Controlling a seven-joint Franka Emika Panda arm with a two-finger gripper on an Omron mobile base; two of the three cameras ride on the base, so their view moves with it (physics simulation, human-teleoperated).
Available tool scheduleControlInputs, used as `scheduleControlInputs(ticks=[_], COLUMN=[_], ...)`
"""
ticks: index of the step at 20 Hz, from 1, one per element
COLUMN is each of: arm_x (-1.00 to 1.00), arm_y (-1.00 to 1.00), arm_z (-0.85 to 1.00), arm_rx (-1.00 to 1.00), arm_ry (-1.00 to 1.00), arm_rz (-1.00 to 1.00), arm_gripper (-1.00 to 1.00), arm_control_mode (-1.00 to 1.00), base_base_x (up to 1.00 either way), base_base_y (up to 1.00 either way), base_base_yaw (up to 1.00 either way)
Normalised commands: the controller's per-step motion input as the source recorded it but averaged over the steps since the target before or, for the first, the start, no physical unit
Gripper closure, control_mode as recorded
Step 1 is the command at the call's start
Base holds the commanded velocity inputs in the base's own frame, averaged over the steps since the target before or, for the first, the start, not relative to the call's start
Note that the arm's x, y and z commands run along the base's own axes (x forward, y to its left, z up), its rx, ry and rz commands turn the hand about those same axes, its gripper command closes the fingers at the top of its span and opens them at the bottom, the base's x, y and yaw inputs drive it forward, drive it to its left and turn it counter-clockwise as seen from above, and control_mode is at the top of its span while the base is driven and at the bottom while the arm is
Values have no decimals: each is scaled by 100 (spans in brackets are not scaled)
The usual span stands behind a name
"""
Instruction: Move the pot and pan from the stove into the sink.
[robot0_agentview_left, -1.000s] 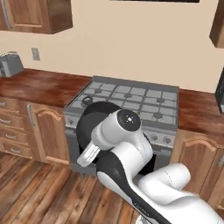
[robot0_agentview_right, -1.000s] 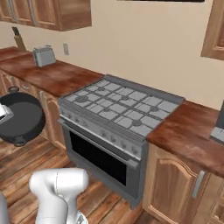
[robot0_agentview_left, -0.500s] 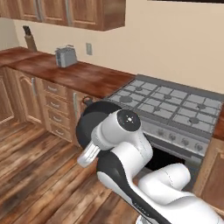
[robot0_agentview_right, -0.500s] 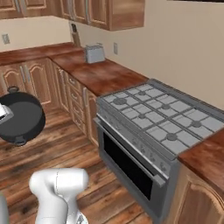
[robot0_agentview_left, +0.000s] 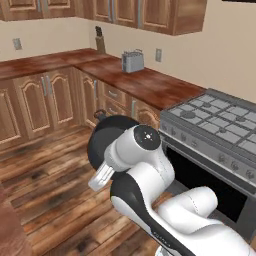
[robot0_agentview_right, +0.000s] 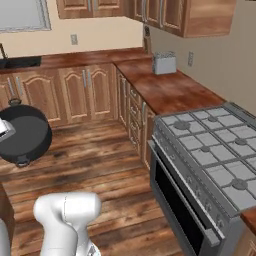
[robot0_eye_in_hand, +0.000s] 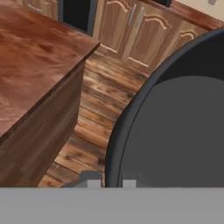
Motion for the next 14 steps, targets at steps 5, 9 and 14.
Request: scheduleControlInputs(ticks=[5, 9, 14], arm_x=[0, 0, 0], arm_y=[0, 0, 0], arm_z=[0, 0, 0], arm_rx=[0, 0, 0], arm_ry=[0, 0, 0], arm_rz=[0, 0, 0], arm_gripper=[100, 100, 100], arm_control_mode=[100, 100, 100], base_base_x=[-10, 35, 91], base_base_y=[-4, 0, 0], base_base_yaw=[26, 0, 0])
